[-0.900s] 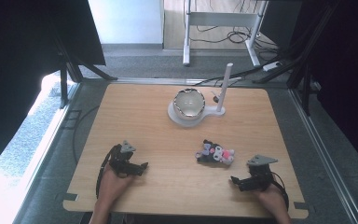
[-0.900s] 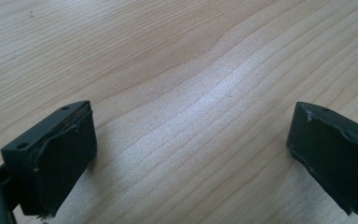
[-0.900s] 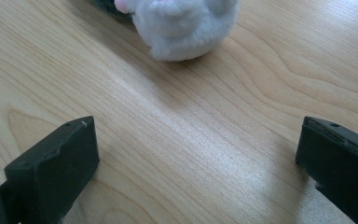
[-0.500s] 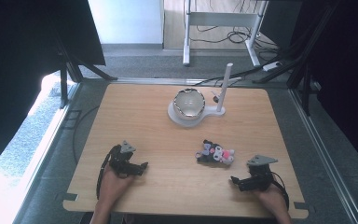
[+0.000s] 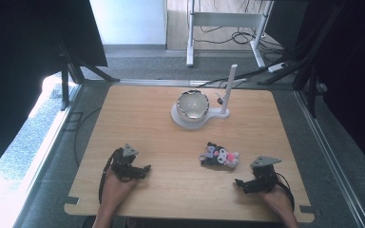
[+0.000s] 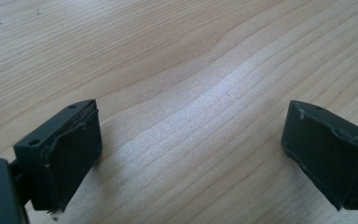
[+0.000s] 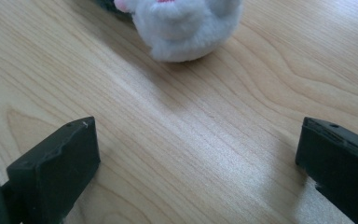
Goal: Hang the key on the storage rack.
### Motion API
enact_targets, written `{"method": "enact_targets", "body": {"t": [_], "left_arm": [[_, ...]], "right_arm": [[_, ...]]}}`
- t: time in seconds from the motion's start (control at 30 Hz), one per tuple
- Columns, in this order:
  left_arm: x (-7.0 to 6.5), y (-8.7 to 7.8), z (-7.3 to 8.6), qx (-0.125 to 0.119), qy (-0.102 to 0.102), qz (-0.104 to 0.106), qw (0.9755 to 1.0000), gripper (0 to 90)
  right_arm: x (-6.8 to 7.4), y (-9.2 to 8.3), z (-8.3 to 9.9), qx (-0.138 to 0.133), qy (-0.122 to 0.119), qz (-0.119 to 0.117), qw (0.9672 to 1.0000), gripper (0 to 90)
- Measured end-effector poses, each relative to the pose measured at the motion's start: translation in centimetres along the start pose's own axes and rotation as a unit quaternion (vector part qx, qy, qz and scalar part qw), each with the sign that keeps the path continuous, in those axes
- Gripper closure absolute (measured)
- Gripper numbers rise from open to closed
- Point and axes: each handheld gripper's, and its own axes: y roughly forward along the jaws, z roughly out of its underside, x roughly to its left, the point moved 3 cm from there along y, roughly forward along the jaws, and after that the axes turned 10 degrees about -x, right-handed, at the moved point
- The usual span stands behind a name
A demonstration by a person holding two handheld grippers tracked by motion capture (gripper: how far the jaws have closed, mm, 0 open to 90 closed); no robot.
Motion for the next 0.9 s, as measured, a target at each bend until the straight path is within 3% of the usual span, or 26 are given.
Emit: {"method": "enact_targets", "body": {"t": [0.33,0.63,0.9], "left_arm": [[-0.2,-0.1,0.1,-0.001,-0.002,-0.002,1.0,5.2],[-0.3,-0.2,0.1,-0.001,-0.003,-0.003,1.0,5.3],[-0.4,-0.2,0.2,-0.001,-0.003,-0.003,1.0,5.3]], "right_arm": [[-0.2,-0.2,-1.1,0.02,-0.028,-0.008,0.9994,0.5],[-0.8,-0.1,-2.5,0.042,-0.032,-0.019,0.9984,0.3],[-1.3,0.2,-4.2,0.077,-0.053,-0.034,0.995,2.3]]}}
